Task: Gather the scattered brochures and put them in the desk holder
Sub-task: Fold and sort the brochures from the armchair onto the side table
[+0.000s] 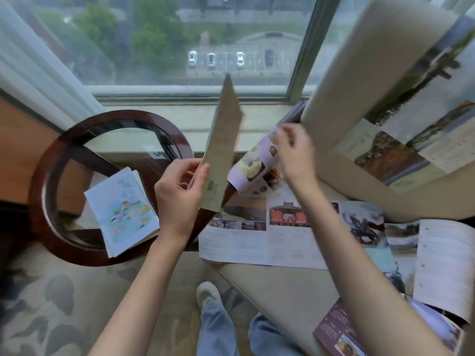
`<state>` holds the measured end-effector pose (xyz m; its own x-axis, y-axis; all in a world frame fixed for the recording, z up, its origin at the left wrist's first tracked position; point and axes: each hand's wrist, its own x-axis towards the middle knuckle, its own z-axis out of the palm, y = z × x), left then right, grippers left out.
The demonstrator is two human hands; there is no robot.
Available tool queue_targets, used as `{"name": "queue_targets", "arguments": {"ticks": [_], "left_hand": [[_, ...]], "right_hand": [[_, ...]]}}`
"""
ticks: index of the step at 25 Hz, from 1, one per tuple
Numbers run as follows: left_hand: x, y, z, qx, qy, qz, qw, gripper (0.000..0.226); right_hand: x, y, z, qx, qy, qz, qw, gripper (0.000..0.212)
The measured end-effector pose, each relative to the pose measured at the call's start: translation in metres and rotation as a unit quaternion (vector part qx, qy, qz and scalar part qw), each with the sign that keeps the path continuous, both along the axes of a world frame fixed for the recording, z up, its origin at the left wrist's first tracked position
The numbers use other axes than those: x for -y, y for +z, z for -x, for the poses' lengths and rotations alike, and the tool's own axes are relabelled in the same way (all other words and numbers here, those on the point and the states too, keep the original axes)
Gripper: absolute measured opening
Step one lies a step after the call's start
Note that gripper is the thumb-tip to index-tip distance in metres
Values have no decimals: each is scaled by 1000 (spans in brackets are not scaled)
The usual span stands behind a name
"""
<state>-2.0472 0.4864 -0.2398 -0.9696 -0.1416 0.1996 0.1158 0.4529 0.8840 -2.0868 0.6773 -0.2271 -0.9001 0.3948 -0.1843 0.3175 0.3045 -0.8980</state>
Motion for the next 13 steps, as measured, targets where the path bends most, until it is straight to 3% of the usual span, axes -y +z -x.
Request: {"name": "queue_targets", "arguments": {"ticks": [3,6,8,11,13], "left_hand": [[13,16,-1,-102,17,160,982,9],[33,17,1,-57,-5,241,969,26],[56,13,2,-26,-28,215,976,37],[99,-1,11,57,83,129,987,45],[130,-13,23,178,123,-26,976,43]], "right_hand": [[92,16,-7,110,178,257,944,29],[142,17,0,71,114,281,950,24],[152,10,12,54,85,260,960,24],[163,-4,27,25,146,297,943,6],[174,-13,33,22,208,308,928,8]]}}
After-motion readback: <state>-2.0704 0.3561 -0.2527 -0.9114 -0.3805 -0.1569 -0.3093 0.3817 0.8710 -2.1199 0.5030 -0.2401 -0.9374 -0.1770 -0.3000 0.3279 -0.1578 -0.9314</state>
